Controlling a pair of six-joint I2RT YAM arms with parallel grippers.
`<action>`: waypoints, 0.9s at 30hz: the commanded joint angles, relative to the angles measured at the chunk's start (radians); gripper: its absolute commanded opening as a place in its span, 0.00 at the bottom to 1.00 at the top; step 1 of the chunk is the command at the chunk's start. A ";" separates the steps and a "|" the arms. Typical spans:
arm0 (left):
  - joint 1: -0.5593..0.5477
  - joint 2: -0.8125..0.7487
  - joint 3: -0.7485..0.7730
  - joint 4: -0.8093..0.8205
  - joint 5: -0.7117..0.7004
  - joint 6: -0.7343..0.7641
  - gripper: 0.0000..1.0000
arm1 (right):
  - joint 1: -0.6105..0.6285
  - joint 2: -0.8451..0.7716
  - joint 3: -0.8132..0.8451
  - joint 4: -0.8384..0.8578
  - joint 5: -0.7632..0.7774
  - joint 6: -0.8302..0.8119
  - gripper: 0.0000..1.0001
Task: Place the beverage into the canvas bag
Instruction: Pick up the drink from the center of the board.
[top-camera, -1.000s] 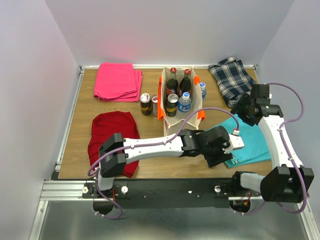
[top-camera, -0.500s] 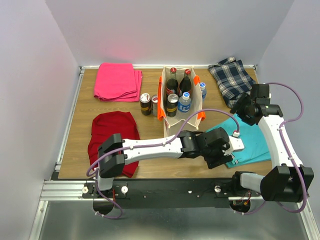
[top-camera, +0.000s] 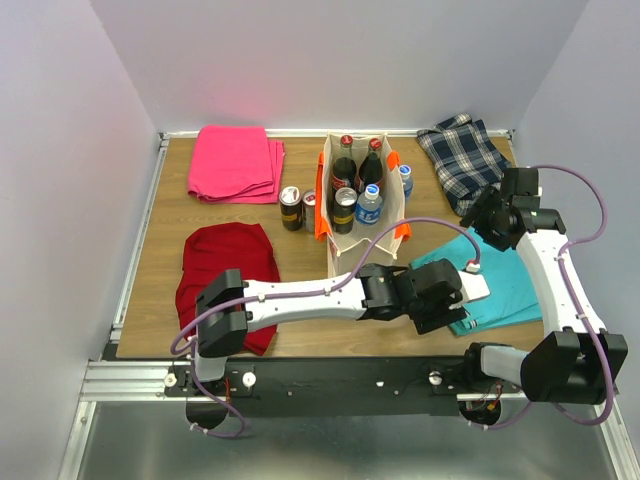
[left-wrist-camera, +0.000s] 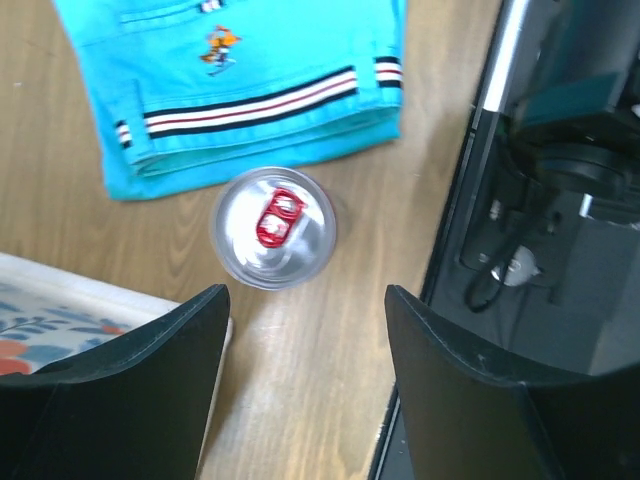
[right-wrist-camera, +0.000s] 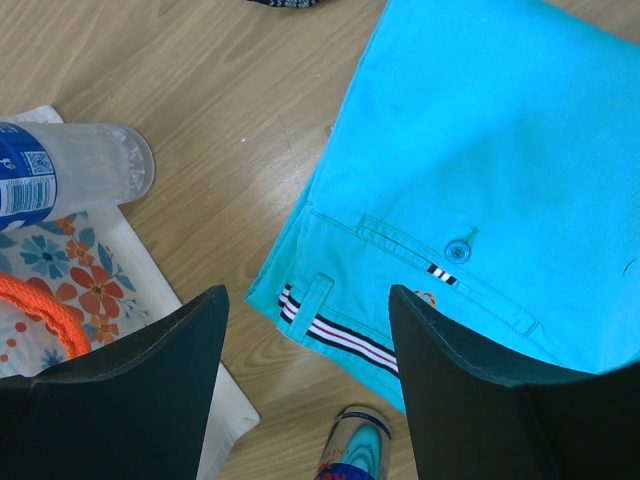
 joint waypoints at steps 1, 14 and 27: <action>0.017 0.013 0.051 0.004 -0.052 -0.003 0.74 | -0.009 0.012 0.012 0.008 -0.017 -0.011 0.73; 0.070 0.046 0.061 0.015 0.133 -0.001 0.75 | -0.019 0.034 0.023 0.016 -0.035 -0.011 0.73; 0.072 0.082 0.085 0.029 0.253 0.012 0.75 | -0.031 0.034 0.017 0.015 -0.040 -0.018 0.73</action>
